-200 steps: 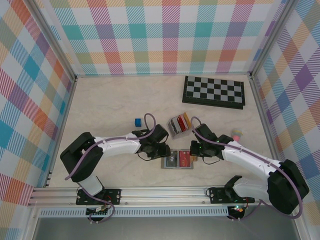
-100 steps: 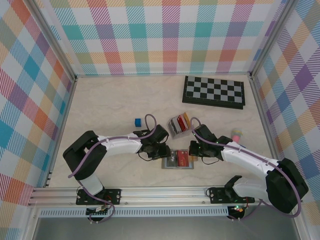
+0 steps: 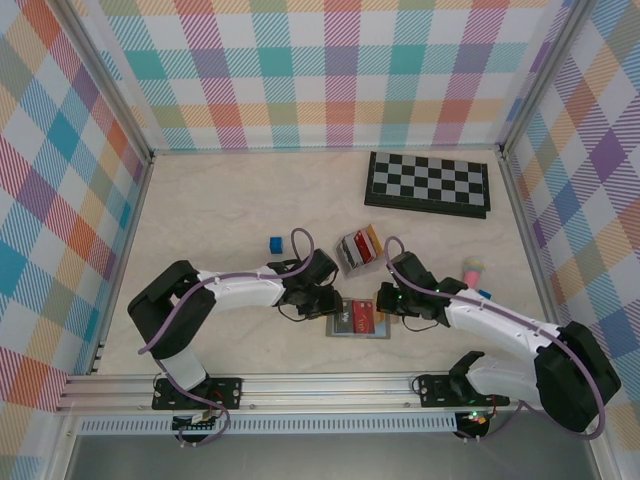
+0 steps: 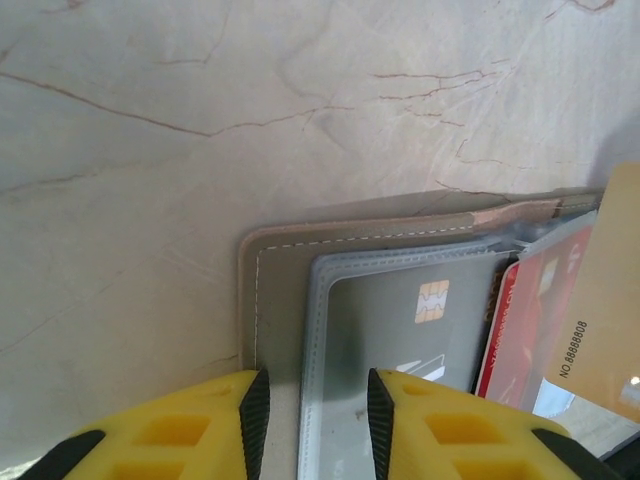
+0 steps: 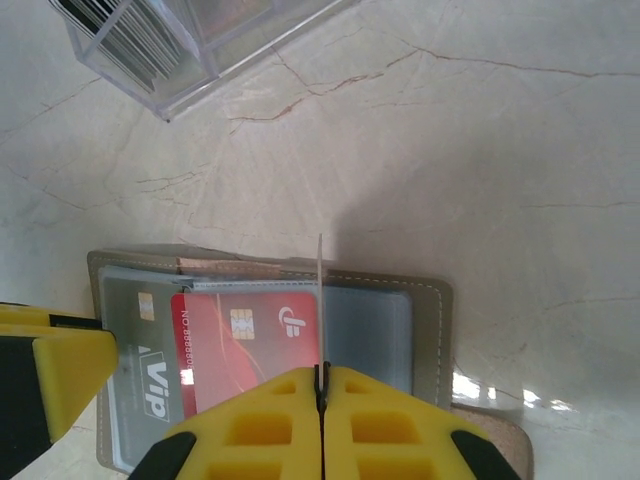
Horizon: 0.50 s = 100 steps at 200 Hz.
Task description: Put the credit cards into the card holder
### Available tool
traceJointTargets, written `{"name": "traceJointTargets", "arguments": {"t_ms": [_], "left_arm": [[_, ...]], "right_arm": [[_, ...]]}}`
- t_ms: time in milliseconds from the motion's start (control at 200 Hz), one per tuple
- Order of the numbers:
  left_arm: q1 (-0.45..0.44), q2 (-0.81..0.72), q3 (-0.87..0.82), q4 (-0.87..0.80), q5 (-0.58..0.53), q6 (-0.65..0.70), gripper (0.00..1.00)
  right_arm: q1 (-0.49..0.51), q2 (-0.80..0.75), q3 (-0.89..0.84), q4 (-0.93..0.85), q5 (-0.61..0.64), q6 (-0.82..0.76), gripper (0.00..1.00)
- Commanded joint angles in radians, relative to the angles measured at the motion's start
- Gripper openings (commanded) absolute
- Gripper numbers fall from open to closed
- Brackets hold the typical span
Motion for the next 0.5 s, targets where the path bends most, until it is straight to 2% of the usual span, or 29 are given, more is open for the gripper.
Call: {"name": "traceJointTargets", "arguments": {"t_ms": [0, 495], "left_arm": [[0.001, 0.034, -0.026, 0.006, 0.010, -0.005, 0.34], [0.001, 0.034, -0.024, -0.001, 0.004, -0.008, 0.33]], "right_arm": [[0.005, -0.035, 0.006, -0.071, 0.032, -0.007, 0.07], [0.005, -0.035, 0.029, -0.131, 0.074, -0.046, 0.07]]}}
